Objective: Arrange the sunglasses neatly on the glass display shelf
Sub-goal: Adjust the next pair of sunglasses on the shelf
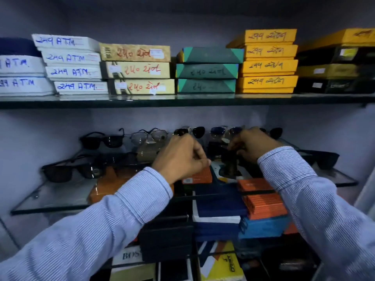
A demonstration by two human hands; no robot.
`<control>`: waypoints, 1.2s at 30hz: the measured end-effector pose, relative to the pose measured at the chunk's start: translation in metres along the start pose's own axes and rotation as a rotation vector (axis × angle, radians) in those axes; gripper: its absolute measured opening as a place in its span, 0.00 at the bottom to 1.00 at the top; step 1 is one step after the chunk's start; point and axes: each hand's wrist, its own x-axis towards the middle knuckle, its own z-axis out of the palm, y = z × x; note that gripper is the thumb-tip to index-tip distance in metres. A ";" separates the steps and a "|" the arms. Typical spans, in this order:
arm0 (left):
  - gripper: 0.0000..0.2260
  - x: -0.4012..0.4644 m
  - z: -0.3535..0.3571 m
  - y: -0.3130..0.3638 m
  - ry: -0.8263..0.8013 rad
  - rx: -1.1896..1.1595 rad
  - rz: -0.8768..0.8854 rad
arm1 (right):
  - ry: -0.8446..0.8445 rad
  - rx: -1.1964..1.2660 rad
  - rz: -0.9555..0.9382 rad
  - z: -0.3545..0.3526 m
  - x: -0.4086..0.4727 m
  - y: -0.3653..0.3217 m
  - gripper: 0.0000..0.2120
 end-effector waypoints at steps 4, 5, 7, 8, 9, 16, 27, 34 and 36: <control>0.11 0.013 0.032 0.022 -0.004 -0.057 0.005 | -0.115 -0.031 -0.094 0.009 0.005 0.019 0.24; 0.12 0.015 0.038 0.026 -0.002 -0.053 -0.003 | -0.101 -0.023 -0.121 0.011 0.007 0.022 0.22; 0.15 0.021 0.050 0.032 0.012 -0.033 -0.012 | -0.079 -0.016 -0.167 0.012 0.010 0.025 0.18; 0.15 0.024 0.054 0.034 0.023 -0.028 -0.019 | -0.070 -0.014 -0.191 0.013 0.011 0.026 0.17; 0.15 0.026 0.058 0.034 0.026 -0.025 -0.038 | -0.058 -0.013 -0.209 0.013 0.012 0.027 0.16; 0.09 0.024 0.052 0.034 0.060 0.006 -0.071 | -0.014 -0.031 -0.338 0.008 0.012 0.027 0.12; 0.09 0.006 -0.018 -0.002 0.178 0.264 0.019 | 0.032 0.225 -0.327 -0.009 0.011 -0.018 0.06; 0.06 0.015 -0.048 -0.012 0.151 0.123 -0.002 | 0.007 0.474 -0.200 -0.029 0.022 -0.037 0.08; 0.06 0.017 -0.054 -0.014 0.147 0.073 -0.046 | 0.023 0.532 -0.120 -0.031 0.026 -0.040 0.08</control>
